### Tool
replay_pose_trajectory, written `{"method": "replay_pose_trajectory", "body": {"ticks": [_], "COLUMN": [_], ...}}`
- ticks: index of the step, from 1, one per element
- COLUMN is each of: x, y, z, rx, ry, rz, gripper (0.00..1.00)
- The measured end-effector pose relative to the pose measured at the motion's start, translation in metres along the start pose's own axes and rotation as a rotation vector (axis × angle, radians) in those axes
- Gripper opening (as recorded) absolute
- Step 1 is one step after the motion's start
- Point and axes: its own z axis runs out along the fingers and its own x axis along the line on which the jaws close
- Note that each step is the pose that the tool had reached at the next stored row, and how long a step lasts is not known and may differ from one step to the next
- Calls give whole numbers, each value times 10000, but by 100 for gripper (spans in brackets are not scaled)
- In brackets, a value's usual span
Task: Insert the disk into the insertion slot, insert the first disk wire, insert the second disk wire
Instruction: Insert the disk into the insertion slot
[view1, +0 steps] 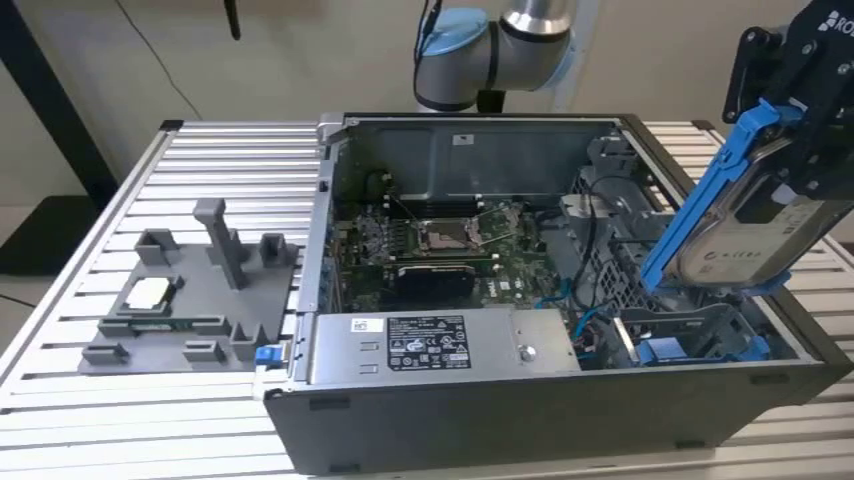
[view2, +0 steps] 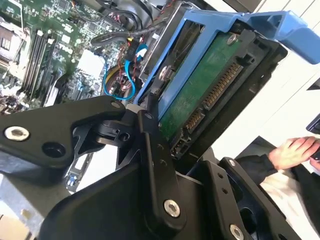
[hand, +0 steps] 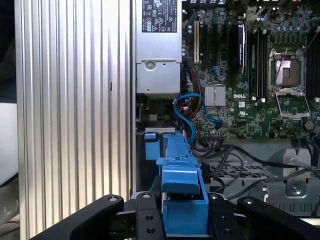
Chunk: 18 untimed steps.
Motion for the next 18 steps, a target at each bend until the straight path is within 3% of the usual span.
{"method": "replay_pose_trajectory", "body": {"ticks": [18], "x": [0], "y": [-3], "z": [86], "rx": [0], "ry": [0], "rz": [0], "gripper": [33]}}
